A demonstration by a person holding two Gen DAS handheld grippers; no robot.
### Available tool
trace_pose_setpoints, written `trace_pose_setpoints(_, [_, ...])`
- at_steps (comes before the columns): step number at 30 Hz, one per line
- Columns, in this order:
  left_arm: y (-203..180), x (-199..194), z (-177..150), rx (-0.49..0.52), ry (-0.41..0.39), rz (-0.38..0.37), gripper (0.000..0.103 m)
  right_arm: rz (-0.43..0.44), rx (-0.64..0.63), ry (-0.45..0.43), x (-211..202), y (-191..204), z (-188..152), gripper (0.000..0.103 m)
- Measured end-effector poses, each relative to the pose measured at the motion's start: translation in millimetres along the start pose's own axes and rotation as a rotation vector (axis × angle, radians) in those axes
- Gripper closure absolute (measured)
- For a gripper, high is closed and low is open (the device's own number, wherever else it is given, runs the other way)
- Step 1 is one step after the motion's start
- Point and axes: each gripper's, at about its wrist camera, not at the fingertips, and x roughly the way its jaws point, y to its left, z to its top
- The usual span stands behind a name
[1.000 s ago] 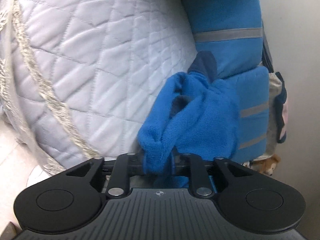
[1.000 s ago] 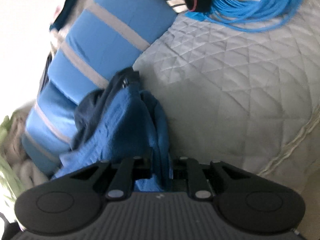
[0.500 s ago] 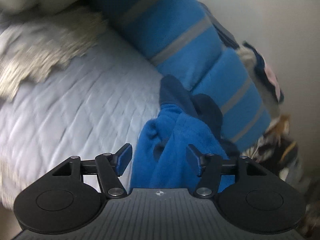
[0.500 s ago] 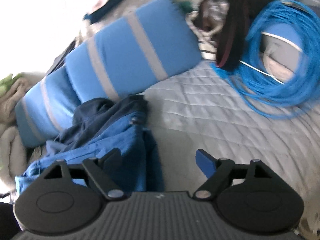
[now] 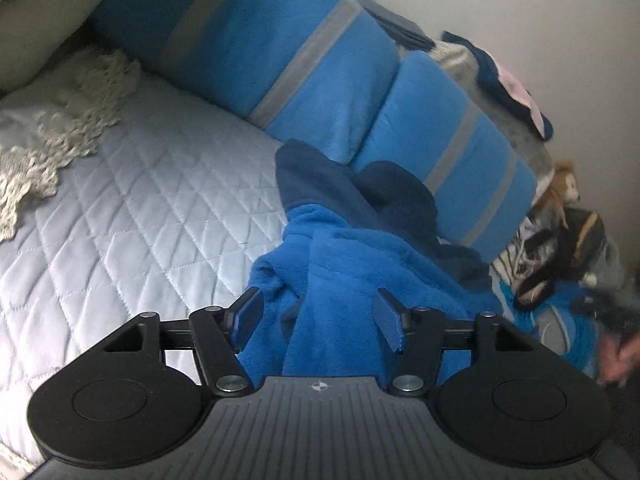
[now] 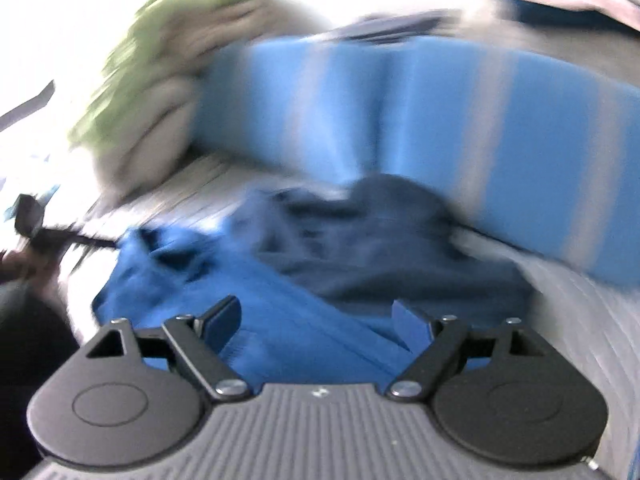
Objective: Fold clothes
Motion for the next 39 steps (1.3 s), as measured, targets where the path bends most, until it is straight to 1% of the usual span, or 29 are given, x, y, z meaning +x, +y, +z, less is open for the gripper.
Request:
trace_pose_setpoints(3, [-2,-3,-1,0.044,-0.003,-0.008,0.036,0.111,-0.137,0.071,43,31,30,0.014])
trace_pose_setpoints(5, [-4,-5,-2,0.072,-0.004,-0.014,0.035,0.194,-0.181,0.095,69,52,48,0.014])
trace_pose_setpoints(7, [-3,-8,-2,0.105,0.002,-0.028,0.033,0.257,-0.211,0.114,94,73,61,0.014])
trace_pose_setpoints(11, [-1,-13,-3,0.186,0.002,-0.041,0.032,0.375,-0.232,0.145,151,113,84,0.015])
trace_pose_setpoints(13, [2,-15,-3,0.181,0.003,-0.051,0.032,0.401,-0.215,0.152,178,126,89,0.015])
trace_pose_setpoints(14, [3,-16,-3,0.175,0.004,-0.057,0.032,0.413,-0.199,0.156,190,131,90,0.02])
trace_pose_setpoints(15, [4,-16,-3,0.173,0.007,-0.061,0.032,0.425,-0.178,0.161,200,133,91,0.029])
trace_pose_setpoints(16, [4,-16,-4,0.176,0.009,-0.06,0.032,0.43,-0.161,0.174,209,136,92,0.06])
trace_pose_setpoints(17, [4,-16,-4,0.18,0.011,-0.058,0.032,0.422,-0.154,0.202,217,138,90,0.099])
trace_pose_setpoints(18, [4,-16,-4,0.185,0.014,-0.06,0.032,0.405,-0.151,0.224,221,138,88,0.098])
trace_pose_setpoints(21, [5,-15,-3,0.194,0.019,-0.08,0.032,0.344,-0.156,0.24,217,127,79,0.098])
trace_pose_setpoints(24, [3,-12,-1,0.213,0.021,-0.107,0.032,0.319,-0.101,0.25,210,107,72,0.098])
trace_pose_setpoints(27, [-6,-5,3,0.268,0.024,-0.119,0.032,0.316,-0.049,0.234,205,93,62,0.098])
trace_pose_setpoints(30, [-19,5,8,0.343,0.028,-0.125,0.031,0.31,-0.007,0.218,210,88,56,0.097])
trace_pose_setpoints(33, [-34,16,13,0.434,0.044,-0.135,0.031,0.312,-0.008,0.207,216,90,54,0.097])
trace_pose_setpoints(35, [-39,24,17,0.477,0.067,-0.154,0.031,0.311,-0.024,0.193,219,94,55,0.097])
trace_pose_setpoints(37, [-39,31,22,0.496,0.084,-0.174,0.031,0.323,-0.034,0.179,225,97,56,0.097])
trace_pose_setpoints(39, [-34,36,28,0.48,0.099,-0.19,0.031,0.334,-0.043,0.176,232,100,56,0.097])
